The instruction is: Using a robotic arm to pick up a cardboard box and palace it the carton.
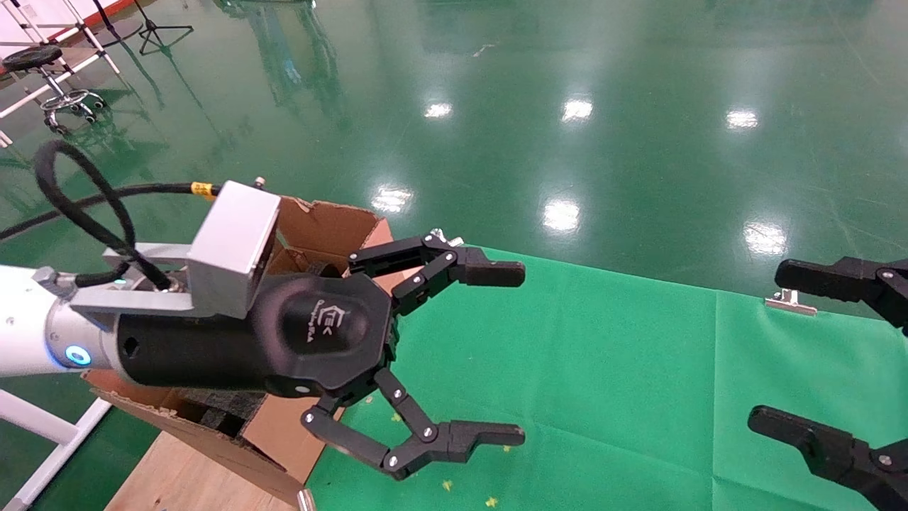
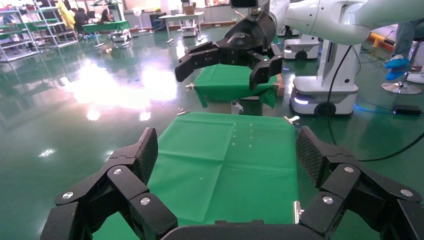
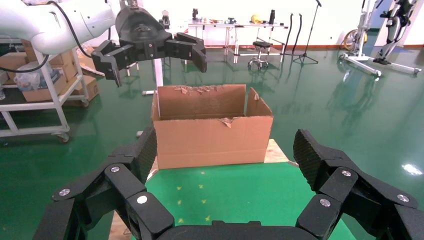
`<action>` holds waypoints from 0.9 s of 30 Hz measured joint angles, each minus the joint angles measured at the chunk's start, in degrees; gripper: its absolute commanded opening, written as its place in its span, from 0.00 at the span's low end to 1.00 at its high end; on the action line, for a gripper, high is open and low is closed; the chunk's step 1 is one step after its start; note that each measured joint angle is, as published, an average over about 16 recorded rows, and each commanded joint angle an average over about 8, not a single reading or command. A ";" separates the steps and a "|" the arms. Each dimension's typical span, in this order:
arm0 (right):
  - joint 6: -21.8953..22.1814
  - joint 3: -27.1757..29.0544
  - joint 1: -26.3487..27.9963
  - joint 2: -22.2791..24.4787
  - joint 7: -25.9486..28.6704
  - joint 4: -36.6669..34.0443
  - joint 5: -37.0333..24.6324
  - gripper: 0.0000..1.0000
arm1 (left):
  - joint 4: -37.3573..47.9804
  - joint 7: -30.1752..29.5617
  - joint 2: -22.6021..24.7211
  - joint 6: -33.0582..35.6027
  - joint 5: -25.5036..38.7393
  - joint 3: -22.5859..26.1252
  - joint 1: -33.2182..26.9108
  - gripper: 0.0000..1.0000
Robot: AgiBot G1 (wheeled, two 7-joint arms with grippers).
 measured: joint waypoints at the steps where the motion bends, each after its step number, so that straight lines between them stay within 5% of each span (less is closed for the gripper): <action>1: 0.00 0.00 0.00 0.00 0.00 0.00 0.00 1.00 | -0.06 0.03 -0.01 0.03 -0.07 -0.08 0.08 1.00; 27: 0.00 0.00 0.00 0.00 0.00 0.00 0.00 1.00 | 0.79 -0.29 0.04 -0.30 0.75 0.98 -0.95 1.00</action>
